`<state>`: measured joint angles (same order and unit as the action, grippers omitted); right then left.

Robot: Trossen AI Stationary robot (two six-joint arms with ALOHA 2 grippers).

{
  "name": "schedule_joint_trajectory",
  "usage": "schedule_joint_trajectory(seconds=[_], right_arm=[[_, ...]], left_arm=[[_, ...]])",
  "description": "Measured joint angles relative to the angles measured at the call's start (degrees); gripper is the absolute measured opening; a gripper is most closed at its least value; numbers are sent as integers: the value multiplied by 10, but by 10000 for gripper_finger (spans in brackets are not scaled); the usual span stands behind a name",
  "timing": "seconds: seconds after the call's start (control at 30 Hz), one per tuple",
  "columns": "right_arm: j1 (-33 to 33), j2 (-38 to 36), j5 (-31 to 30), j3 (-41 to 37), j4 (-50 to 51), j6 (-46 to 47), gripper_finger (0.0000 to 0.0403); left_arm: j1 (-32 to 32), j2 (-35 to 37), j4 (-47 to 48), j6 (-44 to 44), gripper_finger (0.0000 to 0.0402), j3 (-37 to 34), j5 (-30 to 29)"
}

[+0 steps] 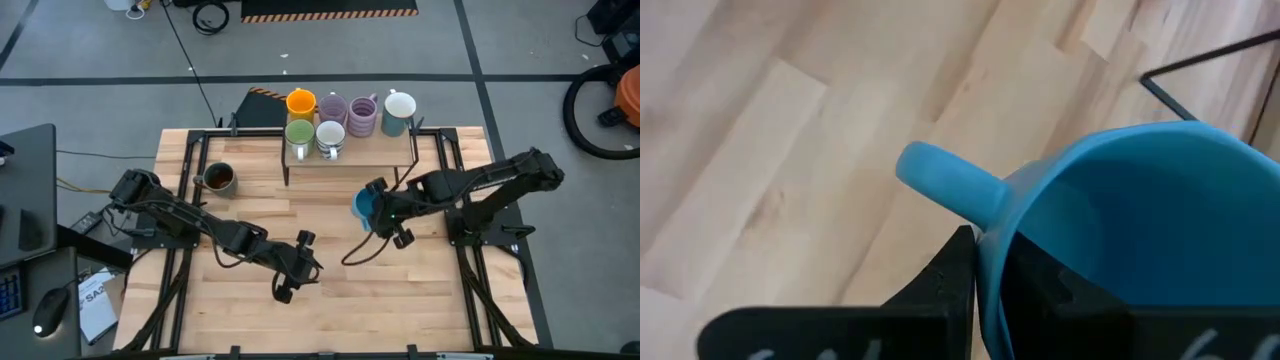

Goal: Place coffee mugs
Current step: Put the light blue mug on the shelf

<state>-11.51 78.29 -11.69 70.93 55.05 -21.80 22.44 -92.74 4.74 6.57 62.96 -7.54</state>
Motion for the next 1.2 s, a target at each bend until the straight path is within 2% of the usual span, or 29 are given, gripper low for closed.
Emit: schedule_joint_trajectory(seconds=[0.23, 0.37, 0.5, 0.67, 0.9, 1.2], right_arm=[[46, 0, 0, 36, 25, -40, 42], [76, 0, 3, 62, 31, -73, 42], [110, 1, 9, 82, 46, -99, 42], [157, 1, 16, 95, 40, -148, 42], [245, 2, 56, 95, 26, -209, 42], [334, 18, 135, 95, 10, -271, 42]], left_arm=[[-27, 6, -75, -24, 176, -81, 3], [-42, 10, -104, -26, 176, -106, 26], [-55, 24, -107, -26, 176, -131, 49], [-78, 59, -116, -17, 176, -164, 49], [-130, 105, -147, 15, 176, -209, 78], [-218, 115, -138, 32, 176, -214, 168]])
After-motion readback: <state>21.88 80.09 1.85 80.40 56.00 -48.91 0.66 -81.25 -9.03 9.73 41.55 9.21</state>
